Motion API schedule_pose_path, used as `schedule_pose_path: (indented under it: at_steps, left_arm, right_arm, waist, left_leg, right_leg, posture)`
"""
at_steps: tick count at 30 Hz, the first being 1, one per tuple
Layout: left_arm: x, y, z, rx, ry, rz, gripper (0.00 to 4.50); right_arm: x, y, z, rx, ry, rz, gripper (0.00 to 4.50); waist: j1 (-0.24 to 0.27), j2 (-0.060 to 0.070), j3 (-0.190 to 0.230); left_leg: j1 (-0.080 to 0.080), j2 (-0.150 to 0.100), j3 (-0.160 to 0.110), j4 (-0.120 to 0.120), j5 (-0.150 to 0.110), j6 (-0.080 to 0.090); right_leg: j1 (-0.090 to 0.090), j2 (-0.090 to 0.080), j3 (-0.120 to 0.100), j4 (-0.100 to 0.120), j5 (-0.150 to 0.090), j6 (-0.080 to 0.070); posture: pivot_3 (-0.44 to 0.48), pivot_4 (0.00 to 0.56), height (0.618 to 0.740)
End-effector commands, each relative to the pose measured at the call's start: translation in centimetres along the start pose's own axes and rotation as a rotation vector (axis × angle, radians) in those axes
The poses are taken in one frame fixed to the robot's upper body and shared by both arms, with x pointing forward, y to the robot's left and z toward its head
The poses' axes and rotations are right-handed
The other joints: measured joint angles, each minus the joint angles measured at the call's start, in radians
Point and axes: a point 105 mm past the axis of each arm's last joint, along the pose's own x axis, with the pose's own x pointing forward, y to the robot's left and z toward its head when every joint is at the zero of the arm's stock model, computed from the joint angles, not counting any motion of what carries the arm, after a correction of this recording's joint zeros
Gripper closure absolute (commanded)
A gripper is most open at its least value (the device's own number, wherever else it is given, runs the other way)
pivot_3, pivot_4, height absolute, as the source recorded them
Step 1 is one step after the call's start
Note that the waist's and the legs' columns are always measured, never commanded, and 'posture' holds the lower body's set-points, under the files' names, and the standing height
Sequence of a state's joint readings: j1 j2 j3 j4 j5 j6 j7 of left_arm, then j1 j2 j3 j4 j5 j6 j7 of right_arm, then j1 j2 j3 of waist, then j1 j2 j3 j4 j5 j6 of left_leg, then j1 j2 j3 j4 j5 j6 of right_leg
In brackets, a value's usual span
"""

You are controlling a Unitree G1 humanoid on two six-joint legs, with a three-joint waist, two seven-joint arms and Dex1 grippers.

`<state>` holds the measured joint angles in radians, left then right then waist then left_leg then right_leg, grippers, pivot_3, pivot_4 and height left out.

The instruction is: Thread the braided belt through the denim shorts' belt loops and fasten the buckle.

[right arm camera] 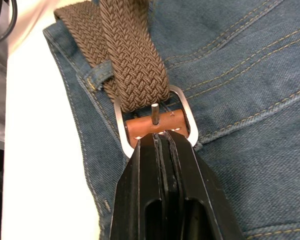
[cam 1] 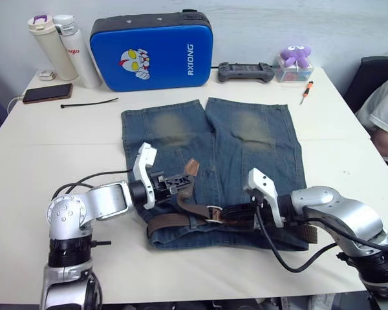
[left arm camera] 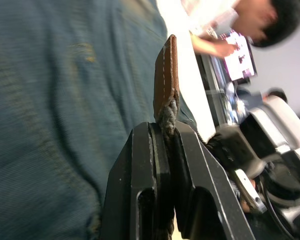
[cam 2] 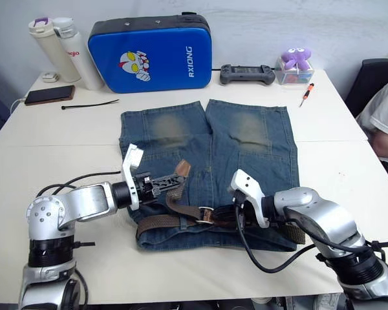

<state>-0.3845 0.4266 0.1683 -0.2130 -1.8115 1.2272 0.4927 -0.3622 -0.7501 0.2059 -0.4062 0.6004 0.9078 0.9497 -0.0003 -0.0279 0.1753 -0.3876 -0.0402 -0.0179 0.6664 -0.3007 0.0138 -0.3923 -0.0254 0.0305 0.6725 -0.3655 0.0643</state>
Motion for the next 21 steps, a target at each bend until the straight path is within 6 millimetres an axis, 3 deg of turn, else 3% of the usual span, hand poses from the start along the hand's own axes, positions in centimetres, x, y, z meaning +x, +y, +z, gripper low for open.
schedule_pose_path:
  at_steps: [1, 9, 21]
  left_arm:
    - [-0.3, -1.3, 0.3, 0.020, -0.027, -0.035, 4.50]
    - [-0.1, -1.6, 0.2, 0.025, -0.036, -0.020, 4.50]
    - [0.4, -2.1, 0.8, 0.044, -0.035, -0.039, 4.50]
  right_arm:
    - [0.0, 0.4, 1.1, -0.021, -0.051, 0.034, 4.43]
    - [1.4, 0.3, 1.5, -0.043, -0.060, 0.063, 4.43]
    - [2.6, -0.1, -0.9, -0.043, 0.051, 0.074, 4.43]
  waist:
    - [0.001, 0.000, 0.000]
    - [0.000, 0.000, 0.000]
    - [-0.001, 0.000, 0.000]
  left_leg:
    - [0.000, 0.000, 0.000, 0.000, 0.000, 0.000]
    - [0.000, 0.000, 0.000, -0.001, 0.000, 0.000]
    - [0.000, 0.000, 0.000, -0.001, 0.000, 0.000]
  right_leg:
    - [0.000, 0.000, 0.000, 0.000, 0.000, 0.000]
    - [0.000, 0.000, 0.000, -0.001, 0.000, 0.000]
    - [0.000, 0.000, 0.000, -0.002, 0.000, 0.000]
  posture:
    - [0.000, 0.150, 0.740]
    - [0.000, 0.150, 0.740]
    - [0.000, 0.150, 0.740]
